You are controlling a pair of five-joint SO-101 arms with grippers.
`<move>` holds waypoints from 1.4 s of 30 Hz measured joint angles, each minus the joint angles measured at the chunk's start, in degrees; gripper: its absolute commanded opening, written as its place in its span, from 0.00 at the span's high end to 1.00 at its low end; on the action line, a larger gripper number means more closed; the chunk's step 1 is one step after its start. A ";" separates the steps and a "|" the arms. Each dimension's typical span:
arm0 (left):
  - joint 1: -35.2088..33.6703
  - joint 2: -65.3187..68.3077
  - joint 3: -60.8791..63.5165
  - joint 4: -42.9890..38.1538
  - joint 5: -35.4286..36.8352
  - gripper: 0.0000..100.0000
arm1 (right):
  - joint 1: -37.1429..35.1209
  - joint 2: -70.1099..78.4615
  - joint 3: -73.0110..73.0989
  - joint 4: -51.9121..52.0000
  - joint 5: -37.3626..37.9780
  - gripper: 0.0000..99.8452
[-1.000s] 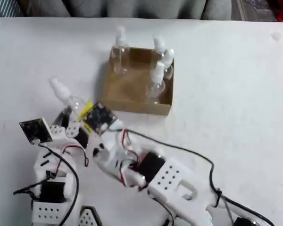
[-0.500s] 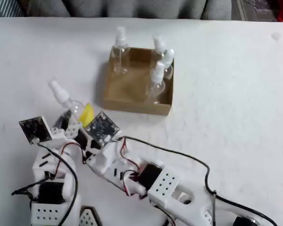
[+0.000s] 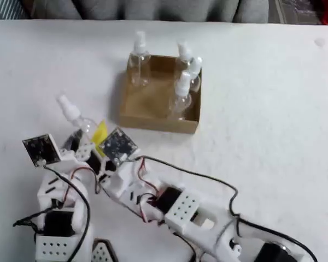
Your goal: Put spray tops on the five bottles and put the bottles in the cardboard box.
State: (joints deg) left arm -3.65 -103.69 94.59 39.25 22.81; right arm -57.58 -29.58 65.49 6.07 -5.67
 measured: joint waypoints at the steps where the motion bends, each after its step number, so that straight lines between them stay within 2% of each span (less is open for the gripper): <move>1: 0.00 0.00 0.00 0.00 0.00 0.98 | 0.26 0.62 0.00 -0.97 0.00 0.98; 9: 0.00 -0.09 -0.88 -0.62 0.00 0.98 | 3.78 1.58 0.09 -5.01 0.09 0.98; 29: 0.00 -0.26 -0.97 -1.05 0.35 0.98 | 7.03 1.67 0.09 -4.84 1.76 0.98; 34: 0.09 -0.09 2.20 -7.47 0.09 0.98 | 10.99 -4.48 0.00 5.45 5.71 0.98; 37: 0.18 -0.09 2.29 -8.62 0.09 0.98 | 14.07 -11.52 0.00 16.35 6.24 0.98; 42: 0.18 -0.09 2.29 -8.88 0.09 0.98 | 23.82 -24.79 0.00 35.43 8.88 0.98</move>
State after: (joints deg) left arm -3.47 -103.78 96.88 30.37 22.90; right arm -33.76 -54.37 65.49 41.49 3.21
